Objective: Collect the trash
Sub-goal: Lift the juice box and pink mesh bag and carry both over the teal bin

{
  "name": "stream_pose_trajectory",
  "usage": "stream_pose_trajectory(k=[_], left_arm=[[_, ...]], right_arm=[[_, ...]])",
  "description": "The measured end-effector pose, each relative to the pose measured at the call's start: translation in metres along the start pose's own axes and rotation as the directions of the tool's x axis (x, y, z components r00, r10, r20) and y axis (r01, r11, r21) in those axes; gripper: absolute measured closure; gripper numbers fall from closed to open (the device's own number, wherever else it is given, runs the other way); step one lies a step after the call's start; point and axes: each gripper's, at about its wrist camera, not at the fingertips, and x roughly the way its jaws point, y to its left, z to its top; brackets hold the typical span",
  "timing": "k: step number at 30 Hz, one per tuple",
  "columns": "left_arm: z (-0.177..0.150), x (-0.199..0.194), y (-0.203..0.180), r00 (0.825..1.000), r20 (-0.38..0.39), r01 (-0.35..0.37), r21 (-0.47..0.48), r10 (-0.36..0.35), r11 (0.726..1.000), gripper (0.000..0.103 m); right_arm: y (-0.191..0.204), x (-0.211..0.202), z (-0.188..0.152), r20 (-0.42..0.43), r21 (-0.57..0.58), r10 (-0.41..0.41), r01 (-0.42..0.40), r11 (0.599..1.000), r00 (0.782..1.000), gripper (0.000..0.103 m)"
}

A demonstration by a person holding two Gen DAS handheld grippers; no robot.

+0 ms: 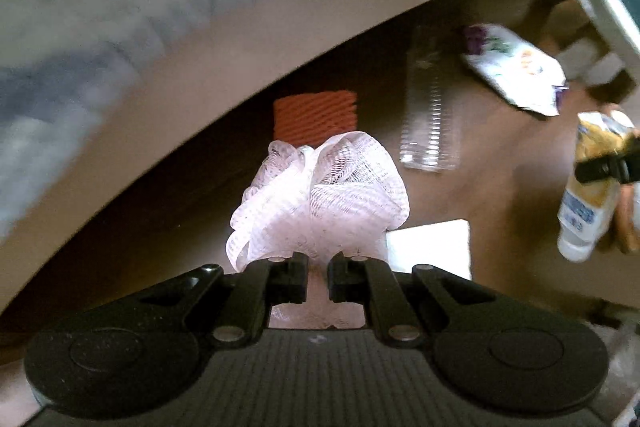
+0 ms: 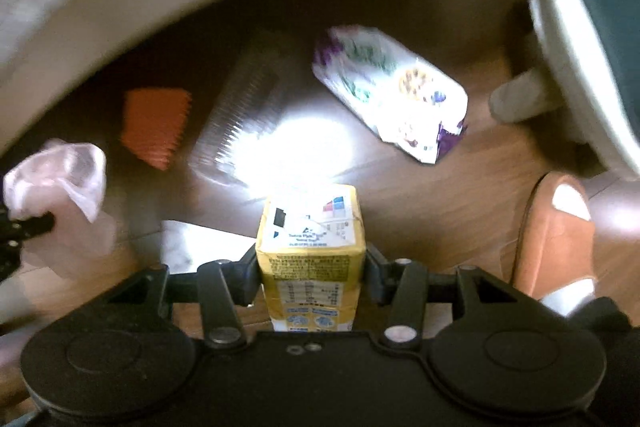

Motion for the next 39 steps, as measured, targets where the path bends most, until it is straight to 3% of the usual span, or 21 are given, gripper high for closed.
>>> stream_pose_trajectory(k=[5, 16, 27, 35, 39], left_arm=[[0.002, -0.080, -0.014, 0.997, 0.064, 0.029, 0.033, -0.031, 0.999, 0.095], [0.009, -0.240, -0.066, 0.960, 0.278, 0.047, 0.001, -0.046, 0.999, 0.095], [0.009, -0.331, -0.156, 0.898, 0.437, 0.046, 0.030, -0.054, 0.999, 0.094], [0.040, -0.382, -0.225, 0.848, 0.523, 0.037, 0.098, -0.083, 0.995, 0.094], [0.061, -0.402, -0.259, 0.828, 0.550, 0.037, 0.138, -0.107, 0.990, 0.094]], right_arm=[[-0.011, -0.081, -0.006, 0.103, -0.038, 0.069, -0.066, 0.997, 0.992, 0.053], [-0.045, -0.234, -0.053, 0.337, -0.110, 0.147, -0.117, 0.987, 0.930, 0.053], [-0.105, -0.350, -0.088, 0.540, -0.155, 0.145, -0.072, 0.985, 0.829, 0.053], [-0.156, -0.407, -0.085, 0.667, -0.123, 0.113, -0.041, 0.992, 0.737, 0.053], [-0.187, -0.426, -0.076, 0.705, -0.079, 0.076, -0.027, 0.996, 0.705, 0.053]])
